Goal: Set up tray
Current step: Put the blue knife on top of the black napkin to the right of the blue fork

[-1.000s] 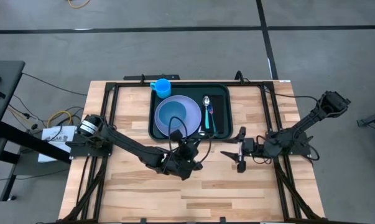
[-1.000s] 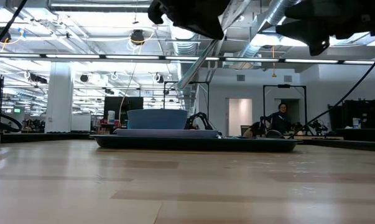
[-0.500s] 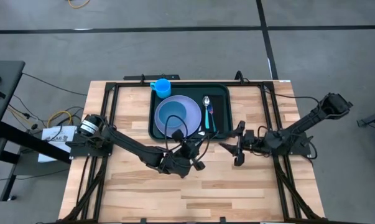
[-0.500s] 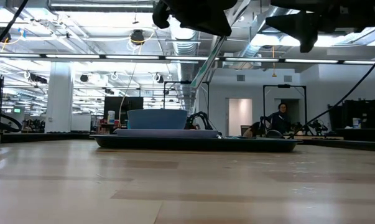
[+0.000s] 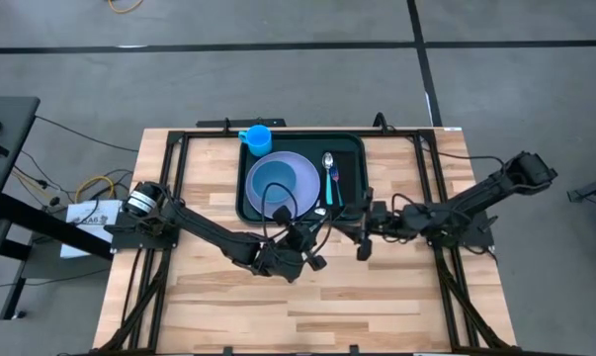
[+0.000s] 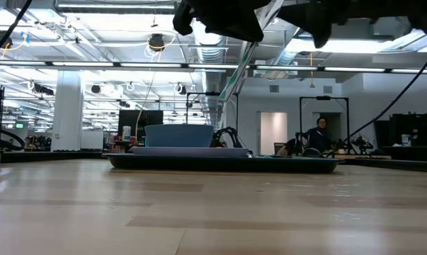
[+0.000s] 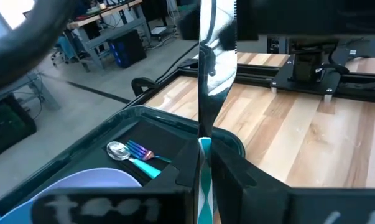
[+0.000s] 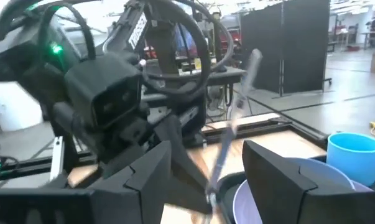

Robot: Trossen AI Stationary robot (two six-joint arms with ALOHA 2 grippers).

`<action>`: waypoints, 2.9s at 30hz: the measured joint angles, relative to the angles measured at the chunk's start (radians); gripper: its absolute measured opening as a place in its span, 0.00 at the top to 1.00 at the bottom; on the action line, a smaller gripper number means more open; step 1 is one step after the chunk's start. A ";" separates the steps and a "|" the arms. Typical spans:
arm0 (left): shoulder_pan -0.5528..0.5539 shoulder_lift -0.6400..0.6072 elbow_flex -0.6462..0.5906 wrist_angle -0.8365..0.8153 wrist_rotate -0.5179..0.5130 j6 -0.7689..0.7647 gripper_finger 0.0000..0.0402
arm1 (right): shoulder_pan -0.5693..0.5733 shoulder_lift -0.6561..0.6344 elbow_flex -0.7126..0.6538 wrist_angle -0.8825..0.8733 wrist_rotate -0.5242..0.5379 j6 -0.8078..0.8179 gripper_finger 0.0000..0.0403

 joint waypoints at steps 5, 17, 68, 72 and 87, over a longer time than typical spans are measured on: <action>0.000 0.000 0.000 -0.012 0.001 -0.002 0.97 | -0.011 0.070 0.068 -0.008 0.005 0.000 0.56; 0.000 0.001 0.000 -0.039 -0.025 -0.011 0.97 | 0.011 0.078 0.097 -0.050 0.121 0.026 0.72; -0.064 -0.005 0.002 0.167 0.329 0.391 0.67 | -0.030 -0.275 0.095 -0.631 0.057 0.169 1.00; -0.101 -0.039 0.001 0.163 0.207 0.611 0.67 | -0.160 -0.307 0.112 -0.802 -0.058 0.260 1.00; -0.117 -0.254 0.002 -0.041 0.819 0.537 0.67 | -0.854 -0.217 0.222 -1.003 -0.899 0.281 1.00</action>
